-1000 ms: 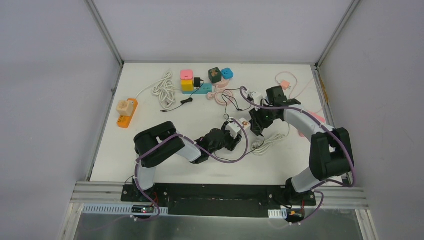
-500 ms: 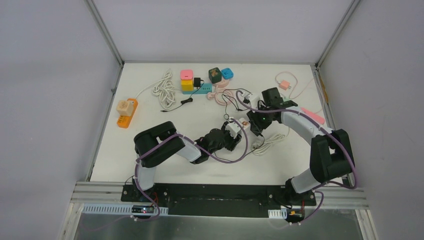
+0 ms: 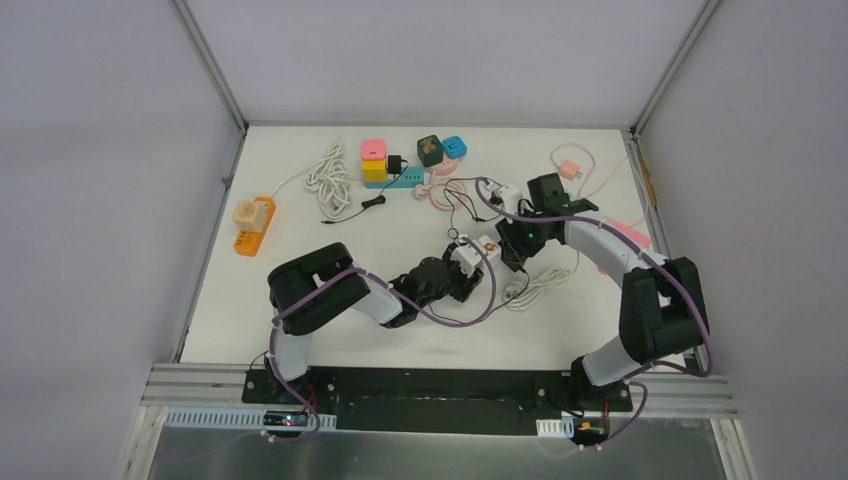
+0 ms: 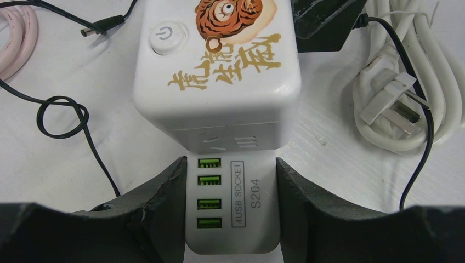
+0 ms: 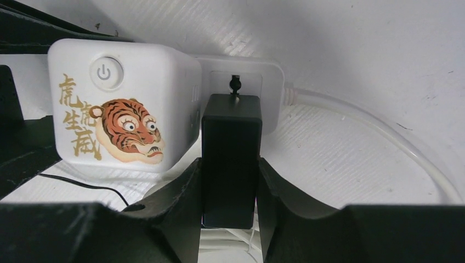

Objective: Pull the plug off the socket
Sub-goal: Remove the plug from the socket.

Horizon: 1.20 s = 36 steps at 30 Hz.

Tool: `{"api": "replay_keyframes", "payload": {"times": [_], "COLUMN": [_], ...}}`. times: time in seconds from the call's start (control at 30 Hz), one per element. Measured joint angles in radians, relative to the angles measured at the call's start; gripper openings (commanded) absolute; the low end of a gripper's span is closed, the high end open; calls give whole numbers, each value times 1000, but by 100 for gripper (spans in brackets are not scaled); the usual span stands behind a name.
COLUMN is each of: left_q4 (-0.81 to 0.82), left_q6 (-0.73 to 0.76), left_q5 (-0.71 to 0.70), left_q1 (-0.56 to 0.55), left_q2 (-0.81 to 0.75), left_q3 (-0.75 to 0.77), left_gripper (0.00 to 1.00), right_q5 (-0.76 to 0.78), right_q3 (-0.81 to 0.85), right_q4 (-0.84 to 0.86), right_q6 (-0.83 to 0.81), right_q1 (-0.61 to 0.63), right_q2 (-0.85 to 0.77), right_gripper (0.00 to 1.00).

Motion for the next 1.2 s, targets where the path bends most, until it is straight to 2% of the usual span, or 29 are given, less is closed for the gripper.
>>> {"api": "replay_keyframes", "payload": {"times": [0.23, 0.6, 1.03, 1.2], "left_q4": [0, 0, 0, 0], "left_q6": [1, 6, 5, 6], "left_q5": [0, 1, 0, 1], "left_q1": [0, 0, -6, -6], "left_q2": [1, 1, 2, 2], "left_q3": [0, 0, 0, 0], "left_gripper": [0, 0, 0, 0], "right_q5": [85, -43, 115, 55], "right_q3": [-2, 9, -13, -13], "right_q4": [3, -13, 9, 6], "right_q6": [-5, 11, -3, 13], "right_q1": [44, -27, 61, 24], "right_q2": [-8, 8, -21, -19], "right_gripper": [0, 0, 0, 0]}}
